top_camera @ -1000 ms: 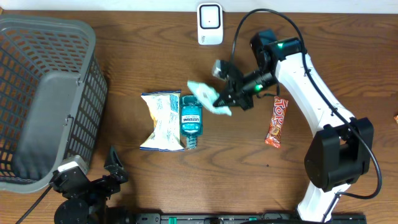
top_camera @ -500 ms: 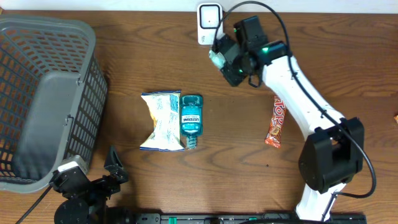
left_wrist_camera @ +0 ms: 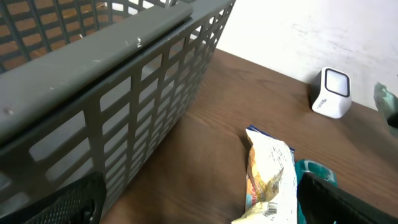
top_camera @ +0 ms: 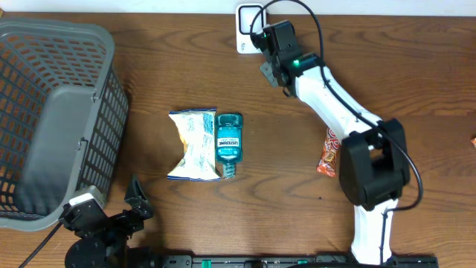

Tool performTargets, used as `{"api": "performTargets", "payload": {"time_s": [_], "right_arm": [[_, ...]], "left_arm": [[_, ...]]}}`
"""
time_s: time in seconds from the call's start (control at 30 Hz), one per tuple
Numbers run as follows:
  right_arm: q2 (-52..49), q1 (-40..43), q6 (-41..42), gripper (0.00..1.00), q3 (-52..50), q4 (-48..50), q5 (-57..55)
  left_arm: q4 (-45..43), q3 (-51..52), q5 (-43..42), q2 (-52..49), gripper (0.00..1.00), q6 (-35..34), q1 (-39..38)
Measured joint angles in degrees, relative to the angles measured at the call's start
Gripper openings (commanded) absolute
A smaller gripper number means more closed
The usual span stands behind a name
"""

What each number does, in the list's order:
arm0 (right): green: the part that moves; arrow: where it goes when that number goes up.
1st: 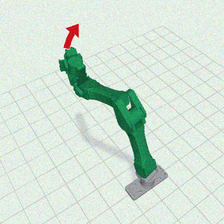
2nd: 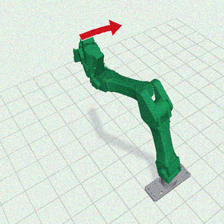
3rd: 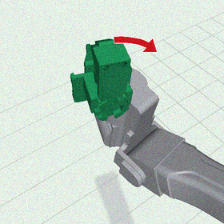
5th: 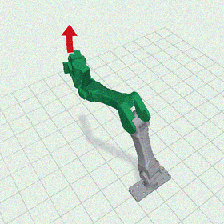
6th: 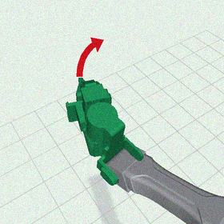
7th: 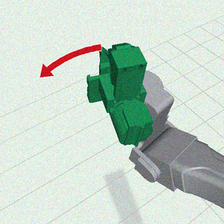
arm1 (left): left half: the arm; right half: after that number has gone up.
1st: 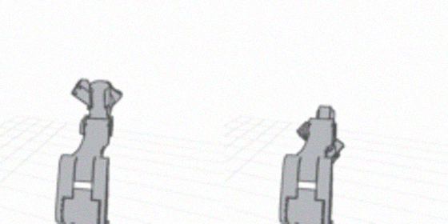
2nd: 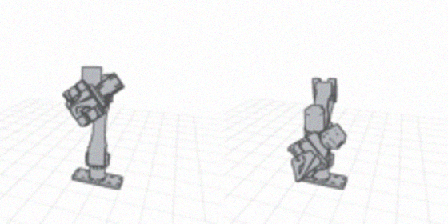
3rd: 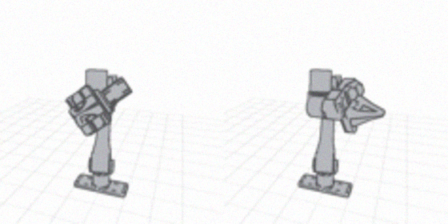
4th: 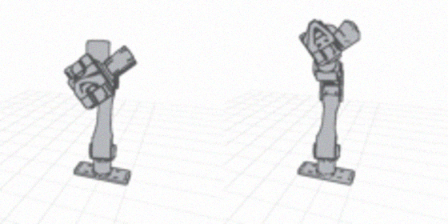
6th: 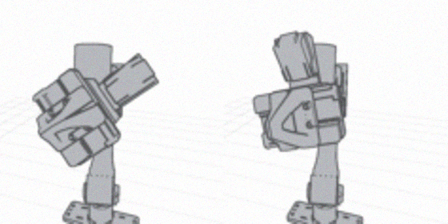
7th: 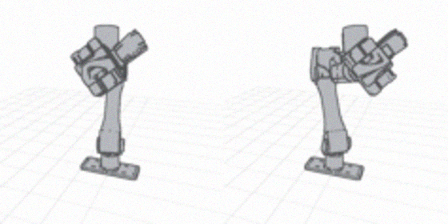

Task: Scan the item barcode
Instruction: 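Hold the wipes pack in front of the scanner window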

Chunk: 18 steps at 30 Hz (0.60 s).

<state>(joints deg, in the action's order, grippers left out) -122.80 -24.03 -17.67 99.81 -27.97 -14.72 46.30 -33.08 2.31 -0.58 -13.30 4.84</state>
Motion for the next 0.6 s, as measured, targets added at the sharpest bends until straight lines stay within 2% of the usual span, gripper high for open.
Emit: {"api": "performTargets", "payload": {"time_s": [0.17, 0.4, 0.6], "right_arm": [[-6.38, 0.00, -3.41, 0.01, 10.69, 0.83, -2.23], [-17.68, -0.07, -12.52, 0.01, 26.60, 0.04, -8.90], [-22.32, -0.24, -21.40, 0.01, 29.64, 1.31, -13.38]], "left_arm": [[-0.02, 0.00, 0.02, 0.00, 0.98, 0.00, 0.00], [0.00, 0.00, 0.00, 0.00, 0.98, 0.00, 0.00], [0.00, 0.00, 0.00, 0.00, 0.98, -0.02, 0.00]]}}
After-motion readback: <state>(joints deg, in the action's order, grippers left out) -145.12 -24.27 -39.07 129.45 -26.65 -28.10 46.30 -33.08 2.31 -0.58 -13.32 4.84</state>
